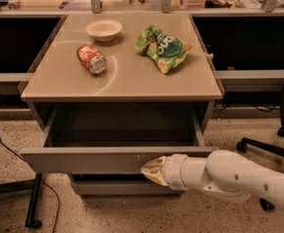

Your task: Close top drawer

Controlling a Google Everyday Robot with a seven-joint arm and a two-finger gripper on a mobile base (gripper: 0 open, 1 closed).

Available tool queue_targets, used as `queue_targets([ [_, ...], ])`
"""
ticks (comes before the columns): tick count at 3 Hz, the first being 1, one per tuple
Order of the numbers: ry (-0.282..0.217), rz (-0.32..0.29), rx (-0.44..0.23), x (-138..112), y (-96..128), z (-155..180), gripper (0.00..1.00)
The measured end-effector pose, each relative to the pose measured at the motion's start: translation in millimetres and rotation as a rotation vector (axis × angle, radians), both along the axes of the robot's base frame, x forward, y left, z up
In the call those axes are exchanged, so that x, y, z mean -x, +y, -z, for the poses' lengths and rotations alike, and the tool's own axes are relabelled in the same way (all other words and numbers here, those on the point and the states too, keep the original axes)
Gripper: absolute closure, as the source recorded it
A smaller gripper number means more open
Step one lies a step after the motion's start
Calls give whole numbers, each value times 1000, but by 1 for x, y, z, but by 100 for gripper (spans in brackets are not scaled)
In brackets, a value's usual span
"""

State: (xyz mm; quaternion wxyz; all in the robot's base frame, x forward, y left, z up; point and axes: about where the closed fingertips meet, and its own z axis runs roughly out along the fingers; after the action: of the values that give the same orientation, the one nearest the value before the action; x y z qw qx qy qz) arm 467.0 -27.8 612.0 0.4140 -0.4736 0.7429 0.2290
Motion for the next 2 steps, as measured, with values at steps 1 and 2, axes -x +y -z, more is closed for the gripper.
queue_targets([
  [1, -30, 8, 7, -15, 4, -1, 100],
  [2, -122, 41, 20, -57, 10, -15, 100],
])
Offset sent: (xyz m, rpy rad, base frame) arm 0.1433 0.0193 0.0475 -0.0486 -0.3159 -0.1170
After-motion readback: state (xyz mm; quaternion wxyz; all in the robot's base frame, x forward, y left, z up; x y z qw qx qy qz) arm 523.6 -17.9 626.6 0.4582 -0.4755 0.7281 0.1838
